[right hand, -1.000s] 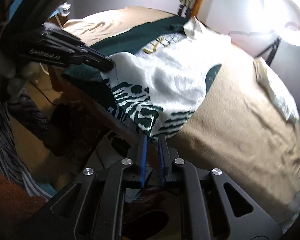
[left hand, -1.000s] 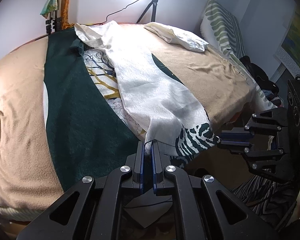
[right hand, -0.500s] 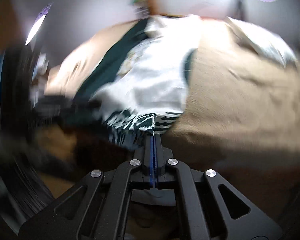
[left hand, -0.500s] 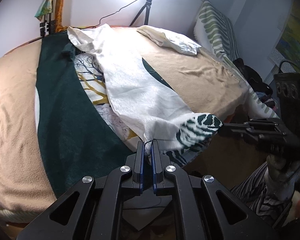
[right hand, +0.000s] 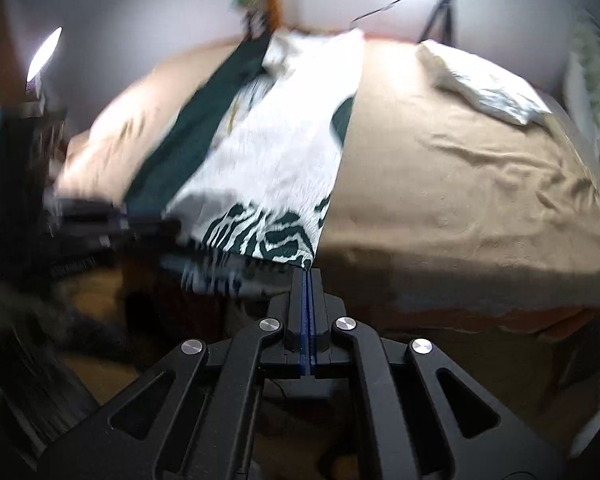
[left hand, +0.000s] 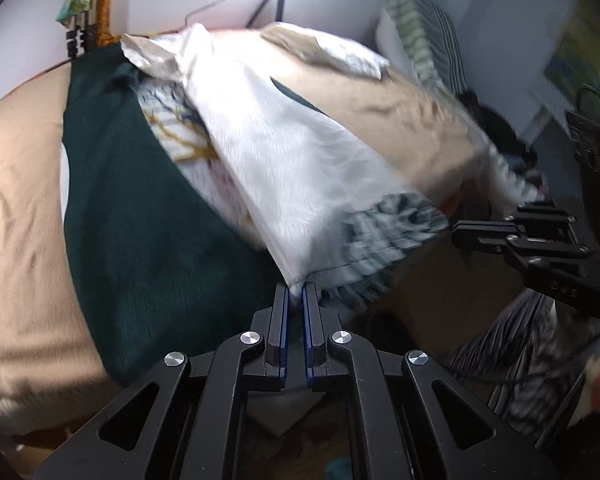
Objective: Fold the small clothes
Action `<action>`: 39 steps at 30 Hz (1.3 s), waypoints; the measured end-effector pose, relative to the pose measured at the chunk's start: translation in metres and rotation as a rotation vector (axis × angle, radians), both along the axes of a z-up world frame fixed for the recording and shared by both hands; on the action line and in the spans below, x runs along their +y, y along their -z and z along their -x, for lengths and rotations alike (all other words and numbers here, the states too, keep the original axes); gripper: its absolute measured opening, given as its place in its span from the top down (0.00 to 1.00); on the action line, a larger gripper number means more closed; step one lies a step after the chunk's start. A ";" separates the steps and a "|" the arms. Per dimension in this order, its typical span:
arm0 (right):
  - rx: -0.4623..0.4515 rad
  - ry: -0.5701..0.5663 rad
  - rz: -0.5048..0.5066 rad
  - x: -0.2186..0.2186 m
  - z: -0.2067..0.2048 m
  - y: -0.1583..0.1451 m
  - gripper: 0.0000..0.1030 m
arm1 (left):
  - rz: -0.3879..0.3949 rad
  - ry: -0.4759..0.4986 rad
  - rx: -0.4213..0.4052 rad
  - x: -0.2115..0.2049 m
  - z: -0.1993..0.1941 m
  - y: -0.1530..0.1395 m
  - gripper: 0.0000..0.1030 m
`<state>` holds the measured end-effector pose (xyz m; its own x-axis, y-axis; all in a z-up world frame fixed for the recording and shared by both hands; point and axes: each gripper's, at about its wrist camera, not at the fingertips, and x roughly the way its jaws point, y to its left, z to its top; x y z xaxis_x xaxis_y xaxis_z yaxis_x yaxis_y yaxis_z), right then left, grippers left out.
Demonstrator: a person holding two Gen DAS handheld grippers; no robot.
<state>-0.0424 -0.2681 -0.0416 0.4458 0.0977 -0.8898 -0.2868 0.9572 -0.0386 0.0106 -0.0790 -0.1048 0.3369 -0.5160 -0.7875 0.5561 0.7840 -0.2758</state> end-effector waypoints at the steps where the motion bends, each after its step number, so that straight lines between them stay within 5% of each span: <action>1: 0.017 -0.015 0.045 -0.001 0.004 0.008 0.99 | 0.002 0.008 0.016 0.003 0.005 0.001 0.95; 4: 0.032 -0.005 0.060 -0.016 0.009 0.013 0.95 | 0.040 -0.011 0.041 0.018 0.016 -0.005 0.91; 5: 0.036 0.014 0.002 -0.025 0.008 0.011 0.88 | 0.054 -0.025 0.040 0.025 0.017 -0.009 0.89; 7: 0.040 0.048 -0.122 -0.039 -0.001 0.007 0.63 | 0.065 -0.093 0.021 0.042 0.016 -0.016 0.68; 8: 0.035 0.068 -0.170 -0.045 -0.006 0.004 0.45 | 0.064 -0.135 0.012 0.050 0.014 -0.017 0.66; 9: 0.035 0.086 -0.212 -0.051 -0.014 0.003 0.42 | 0.062 -0.179 0.012 0.059 0.011 -0.017 0.66; 13: 0.112 0.125 -0.319 -0.057 -0.039 0.015 0.42 | 0.071 -0.304 0.107 0.083 0.000 -0.004 0.66; 19: 0.202 0.155 -0.407 -0.066 -0.060 0.039 0.42 | 0.072 -0.336 0.159 0.091 0.008 0.009 0.66; 24: 0.239 0.092 -0.453 -0.055 -0.065 0.041 0.93 | 0.120 -0.353 0.212 0.096 0.006 0.017 0.66; 29: 0.166 0.089 -0.466 -0.062 -0.061 0.020 0.97 | 0.208 -0.348 0.264 0.102 0.005 0.021 0.66; 34: 0.196 0.099 -0.496 -0.070 -0.063 0.024 0.97 | 0.303 -0.338 0.300 0.105 0.001 0.023 0.70; 35: 0.210 0.091 -0.510 -0.069 -0.063 0.026 0.96 | 0.305 -0.338 0.299 0.104 0.000 0.024 0.72; 37: 0.223 0.084 -0.519 -0.068 -0.064 0.029 0.96 | 0.311 -0.339 0.300 0.104 -0.002 0.025 0.98; 39: 0.231 0.084 -0.510 -0.069 -0.065 0.030 0.87 | 0.325 -0.340 0.301 0.105 -0.001 0.025 0.98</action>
